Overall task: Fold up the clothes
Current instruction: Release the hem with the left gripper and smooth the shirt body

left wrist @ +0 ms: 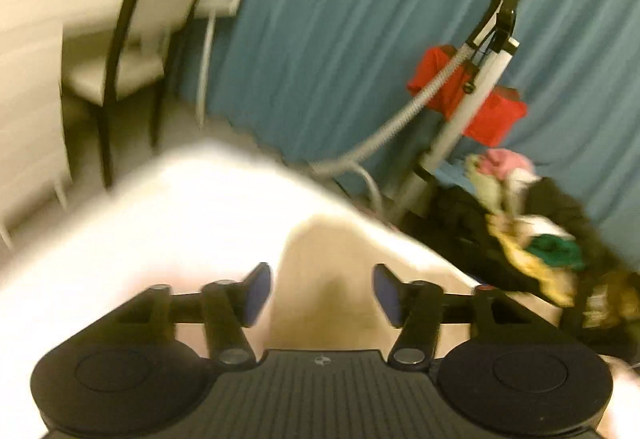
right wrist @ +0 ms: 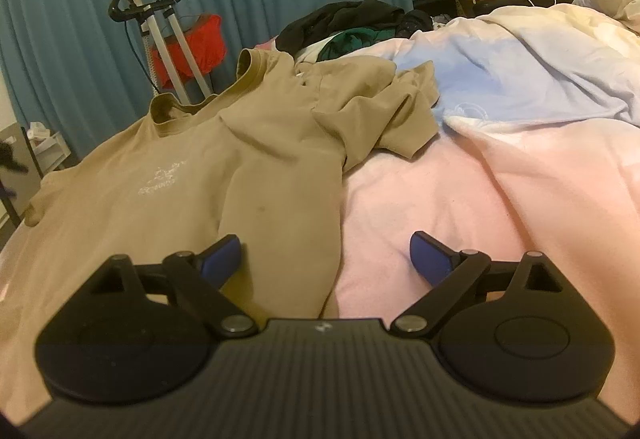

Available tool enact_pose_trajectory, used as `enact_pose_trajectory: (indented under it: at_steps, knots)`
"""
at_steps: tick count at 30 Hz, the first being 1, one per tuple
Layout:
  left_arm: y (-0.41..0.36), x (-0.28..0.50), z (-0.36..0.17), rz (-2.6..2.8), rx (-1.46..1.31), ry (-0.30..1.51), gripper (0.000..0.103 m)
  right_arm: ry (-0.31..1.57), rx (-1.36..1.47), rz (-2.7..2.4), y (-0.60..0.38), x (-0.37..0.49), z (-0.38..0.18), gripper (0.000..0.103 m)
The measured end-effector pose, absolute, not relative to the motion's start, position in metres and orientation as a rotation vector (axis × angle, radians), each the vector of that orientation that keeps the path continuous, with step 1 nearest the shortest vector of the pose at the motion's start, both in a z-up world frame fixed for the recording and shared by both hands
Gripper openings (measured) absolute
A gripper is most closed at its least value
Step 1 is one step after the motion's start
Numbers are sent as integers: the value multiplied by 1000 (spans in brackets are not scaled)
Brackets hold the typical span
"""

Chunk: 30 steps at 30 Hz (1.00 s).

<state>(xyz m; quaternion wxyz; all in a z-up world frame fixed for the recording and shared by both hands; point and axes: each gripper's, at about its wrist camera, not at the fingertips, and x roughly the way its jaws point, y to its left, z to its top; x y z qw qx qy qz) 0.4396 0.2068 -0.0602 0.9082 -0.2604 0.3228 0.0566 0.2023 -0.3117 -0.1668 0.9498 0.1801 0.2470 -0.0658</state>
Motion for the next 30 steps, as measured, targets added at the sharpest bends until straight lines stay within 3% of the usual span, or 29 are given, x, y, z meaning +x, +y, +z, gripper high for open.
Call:
enact_pose_trajectory:
  at_steps: [4, 13, 14, 16, 18, 20, 30]
  knots:
    - [222, 397, -102, -83, -827, 736, 73, 500, 372, -131, -312, 201, -166, 94]
    - [183, 400, -146, -194, -1028, 694, 83, 503, 356, -128, -308, 196, -165, 93]
    - [183, 402, -148, -180, -1057, 676, 78, 503, 354, -128, -308, 197, -166, 94]
    - [194, 401, -151, -123, -1118, 648, 58, 504, 351, -129, -307, 198, -167, 94]
    - [208, 398, -153, -55, -1151, 630, 21, 504, 348, -129, -306, 200, -168, 94]
    - [222, 396, -156, 13, -1183, 612, 6, 504, 347, -130, -306, 201, -169, 94]
    - [268, 368, -103, 231, -721, 561, 4, 498, 349, -129, -307, 200, -169, 94]
